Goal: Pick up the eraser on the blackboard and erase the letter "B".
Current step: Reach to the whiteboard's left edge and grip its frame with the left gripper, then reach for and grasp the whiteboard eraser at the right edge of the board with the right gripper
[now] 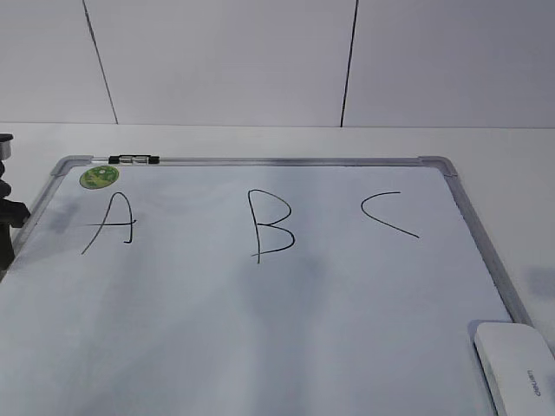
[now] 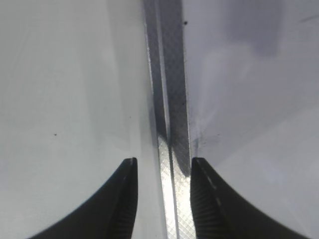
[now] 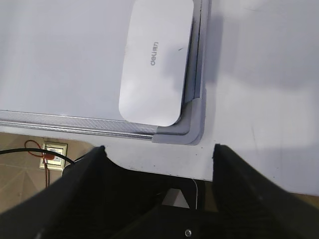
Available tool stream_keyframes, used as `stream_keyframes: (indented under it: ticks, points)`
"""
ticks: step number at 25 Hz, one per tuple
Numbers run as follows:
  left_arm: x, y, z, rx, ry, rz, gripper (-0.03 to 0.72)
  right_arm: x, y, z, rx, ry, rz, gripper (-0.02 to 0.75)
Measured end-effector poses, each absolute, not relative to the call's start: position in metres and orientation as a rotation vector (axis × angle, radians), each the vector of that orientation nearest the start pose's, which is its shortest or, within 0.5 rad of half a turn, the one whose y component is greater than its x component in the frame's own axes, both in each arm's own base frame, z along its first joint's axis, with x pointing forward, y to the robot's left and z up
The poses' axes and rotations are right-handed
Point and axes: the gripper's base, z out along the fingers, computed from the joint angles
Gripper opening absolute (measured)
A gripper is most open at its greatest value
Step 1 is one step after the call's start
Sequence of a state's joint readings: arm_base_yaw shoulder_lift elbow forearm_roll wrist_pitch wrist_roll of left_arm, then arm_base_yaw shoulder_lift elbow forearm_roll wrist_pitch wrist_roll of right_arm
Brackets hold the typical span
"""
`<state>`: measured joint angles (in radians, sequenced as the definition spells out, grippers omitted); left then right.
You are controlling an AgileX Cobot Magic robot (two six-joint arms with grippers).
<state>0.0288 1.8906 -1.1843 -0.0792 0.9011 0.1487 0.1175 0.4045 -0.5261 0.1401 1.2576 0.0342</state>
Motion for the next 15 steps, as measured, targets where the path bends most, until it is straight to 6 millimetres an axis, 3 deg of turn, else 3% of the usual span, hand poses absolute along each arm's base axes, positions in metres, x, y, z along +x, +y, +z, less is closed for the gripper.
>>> stream_keyframes:
  ticks: [15]
  points:
    - [0.3485, 0.0042, 0.1529, 0.121, 3.101, -0.096, 0.255, 0.0398, 0.0169, 0.265, -0.099, 2.62, 0.243, 0.522]
